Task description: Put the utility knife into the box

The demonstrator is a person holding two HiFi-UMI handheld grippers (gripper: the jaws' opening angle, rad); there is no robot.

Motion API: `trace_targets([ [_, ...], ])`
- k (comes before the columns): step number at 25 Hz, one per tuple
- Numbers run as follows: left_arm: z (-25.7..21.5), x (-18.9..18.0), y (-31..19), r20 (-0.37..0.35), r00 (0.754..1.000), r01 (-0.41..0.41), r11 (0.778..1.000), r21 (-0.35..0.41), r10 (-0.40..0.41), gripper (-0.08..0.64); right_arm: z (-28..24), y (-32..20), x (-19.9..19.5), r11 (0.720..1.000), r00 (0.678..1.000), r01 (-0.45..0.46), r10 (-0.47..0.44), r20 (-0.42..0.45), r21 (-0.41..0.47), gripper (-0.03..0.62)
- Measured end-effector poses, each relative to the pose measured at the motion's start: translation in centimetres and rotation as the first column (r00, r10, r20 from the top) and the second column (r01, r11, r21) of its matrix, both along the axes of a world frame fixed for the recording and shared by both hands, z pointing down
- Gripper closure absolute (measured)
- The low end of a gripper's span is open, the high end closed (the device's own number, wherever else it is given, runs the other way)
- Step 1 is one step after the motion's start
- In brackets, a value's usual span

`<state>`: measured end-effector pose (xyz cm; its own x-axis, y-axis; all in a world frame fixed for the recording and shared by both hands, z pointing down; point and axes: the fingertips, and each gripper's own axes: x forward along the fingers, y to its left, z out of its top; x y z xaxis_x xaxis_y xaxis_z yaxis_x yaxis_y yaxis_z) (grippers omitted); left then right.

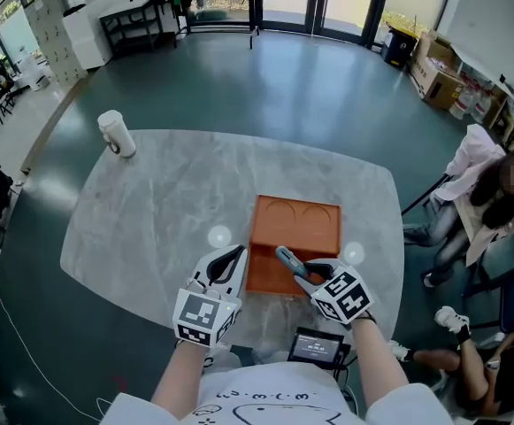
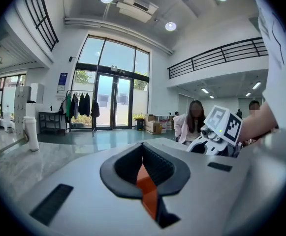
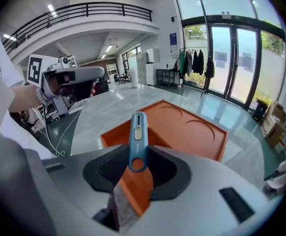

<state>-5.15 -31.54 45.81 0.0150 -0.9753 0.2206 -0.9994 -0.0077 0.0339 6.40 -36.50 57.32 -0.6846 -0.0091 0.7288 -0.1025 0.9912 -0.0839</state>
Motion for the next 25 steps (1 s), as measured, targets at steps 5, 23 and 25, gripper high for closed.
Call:
trace_targets([
  [5, 0.2, -0.3, -0.1, -0.003, 1.000, 0.009, 1.000, -0.008, -0.009, 0.545, 2.3, 0.2, -0.6, 0.998, 0.994, 0.043, -0.047, -0.102, -0.043, 0.459],
  [23, 1.3, -2.4, 0.0, -0.003, 1.000, 0.029, 0.999, -0.036, -0.029, 0.545, 8.5, 0.4, -1.2, 0.991, 0.924, 0.095, -0.122, -0.362, -0.092, 0.457],
  [25, 1.5, -2.8, 0.1, -0.003, 1.000, 0.028, 0.999, -0.040, -0.028, 0.545, 8.9, 0.5, -1.3, 0.991, 0.918, 0.096, -0.123, -0.376, -0.091, 0.457],
])
